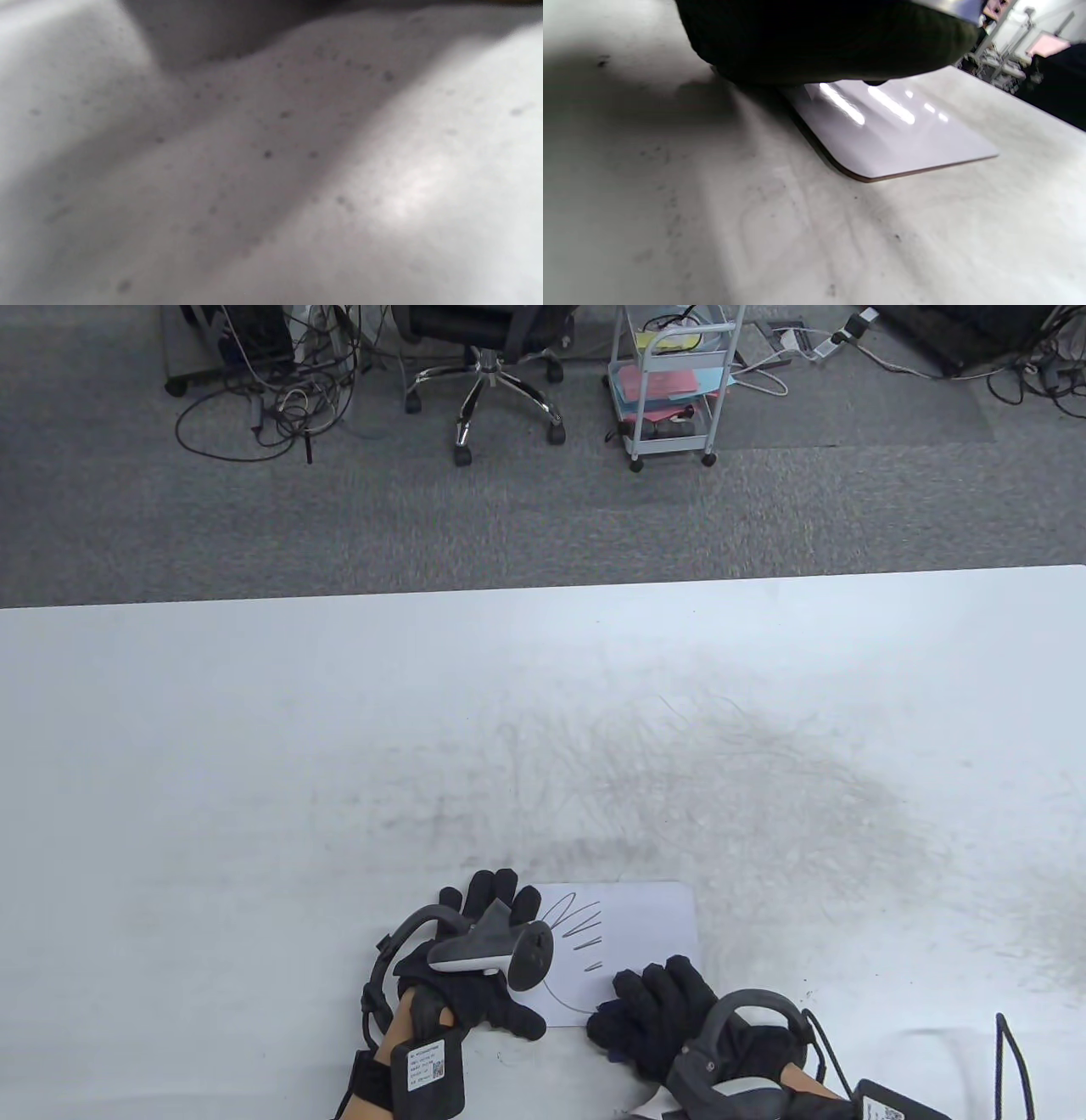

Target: Wipe the whiteboard with a whiteboard eraser

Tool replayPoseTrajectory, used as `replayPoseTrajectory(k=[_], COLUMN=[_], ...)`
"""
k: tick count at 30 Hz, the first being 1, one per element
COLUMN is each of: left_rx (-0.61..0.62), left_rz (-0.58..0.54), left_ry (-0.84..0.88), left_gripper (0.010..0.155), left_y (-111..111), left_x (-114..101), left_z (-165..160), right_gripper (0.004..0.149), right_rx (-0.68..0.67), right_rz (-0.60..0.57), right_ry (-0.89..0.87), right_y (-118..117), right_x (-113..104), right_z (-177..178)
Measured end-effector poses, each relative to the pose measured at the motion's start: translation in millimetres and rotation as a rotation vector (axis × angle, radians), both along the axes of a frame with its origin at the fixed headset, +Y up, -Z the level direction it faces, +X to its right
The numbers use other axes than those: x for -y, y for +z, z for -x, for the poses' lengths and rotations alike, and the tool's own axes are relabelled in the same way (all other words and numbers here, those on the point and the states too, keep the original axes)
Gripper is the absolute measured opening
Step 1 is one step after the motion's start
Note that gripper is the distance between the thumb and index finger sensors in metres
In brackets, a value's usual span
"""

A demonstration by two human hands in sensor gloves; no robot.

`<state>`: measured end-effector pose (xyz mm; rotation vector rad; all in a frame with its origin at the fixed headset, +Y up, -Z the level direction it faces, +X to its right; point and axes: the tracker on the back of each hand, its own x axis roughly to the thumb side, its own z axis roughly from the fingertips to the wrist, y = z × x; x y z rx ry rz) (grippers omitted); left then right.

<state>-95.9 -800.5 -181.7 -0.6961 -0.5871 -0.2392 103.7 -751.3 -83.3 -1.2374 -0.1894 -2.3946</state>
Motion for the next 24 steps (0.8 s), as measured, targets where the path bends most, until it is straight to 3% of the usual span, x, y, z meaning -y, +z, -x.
replayPoseTrajectory(k=[2, 7, 11, 13, 15, 18, 24], left_rx=[0.001, 0.002, 0.001, 0.001, 0.000, 0.000, -0.002], left_rz=[0.000, 0.002, 0.001, 0.002, 0.003, 0.003, 0.001], left_ry=[0.001, 0.002, 0.003, 0.004, 0.004, 0.003, 0.000], left_gripper=[0.131, 0.131, 0.131, 0.131, 0.131, 0.131, 0.131], left_y=[-0.1, -0.1, 0.0, 0.1, 0.0, 0.0, 0.0], left_x=[0.0, 0.2, 0.3, 0.3, 0.3, 0.3, 0.1], left_z=[0.0, 0.1, 0.1, 0.1, 0.1, 0.0, 0.1], right_gripper=[0.058, 0.058, 0.058, 0.058, 0.058, 0.059, 0.059], right_rx=[0.073, 0.254, 0.320, 0.309, 0.240, 0.139, -0.019], right_rz=[0.037, 0.042, 0.061, 0.055, -0.028, -0.058, -0.037], right_ry=[-0.004, -0.025, -0.063, -0.055, -0.051, -0.033, -0.029], right_y=[-20.8, -102.4, -142.4, -140.3, -127.2, -103.9, -22.8], right_x=[-0.8, 1.4, 3.6, 3.5, 3.8, 3.1, 2.2], right_z=[2.4, 11.6, 13.7, 14.4, 14.4, 14.8, 10.0])
